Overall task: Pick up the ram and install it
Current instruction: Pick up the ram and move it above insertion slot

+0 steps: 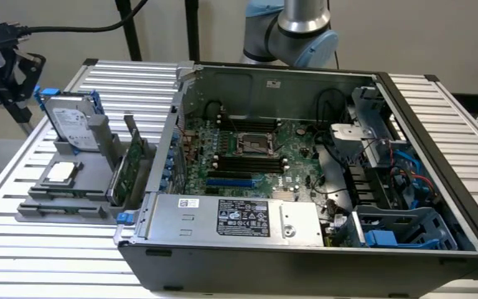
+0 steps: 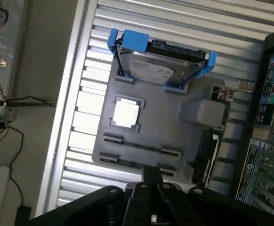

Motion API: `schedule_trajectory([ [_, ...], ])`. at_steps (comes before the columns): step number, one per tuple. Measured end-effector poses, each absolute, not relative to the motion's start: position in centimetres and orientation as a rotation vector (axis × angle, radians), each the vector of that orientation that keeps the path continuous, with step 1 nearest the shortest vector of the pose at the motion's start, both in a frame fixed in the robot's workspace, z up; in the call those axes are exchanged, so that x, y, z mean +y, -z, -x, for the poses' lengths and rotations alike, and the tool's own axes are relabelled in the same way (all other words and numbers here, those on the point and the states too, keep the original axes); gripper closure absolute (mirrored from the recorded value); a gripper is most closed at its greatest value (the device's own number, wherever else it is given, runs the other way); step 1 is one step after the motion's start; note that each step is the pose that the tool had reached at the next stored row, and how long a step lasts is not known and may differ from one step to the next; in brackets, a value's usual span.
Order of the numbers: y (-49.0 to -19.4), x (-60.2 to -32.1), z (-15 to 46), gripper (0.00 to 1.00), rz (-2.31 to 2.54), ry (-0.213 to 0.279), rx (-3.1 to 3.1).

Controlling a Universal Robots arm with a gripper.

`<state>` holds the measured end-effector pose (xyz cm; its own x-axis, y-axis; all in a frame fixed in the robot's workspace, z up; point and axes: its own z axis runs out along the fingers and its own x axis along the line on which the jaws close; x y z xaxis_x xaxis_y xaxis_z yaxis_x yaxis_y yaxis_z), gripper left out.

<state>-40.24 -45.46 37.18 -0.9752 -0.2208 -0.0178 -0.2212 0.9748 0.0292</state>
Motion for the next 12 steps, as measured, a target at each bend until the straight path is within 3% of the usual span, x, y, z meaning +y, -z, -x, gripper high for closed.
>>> schedule_trajectory([
  [12, -37.13, -45.46, 40.24, 1.0, 0.686, -0.049, 3.054],
])
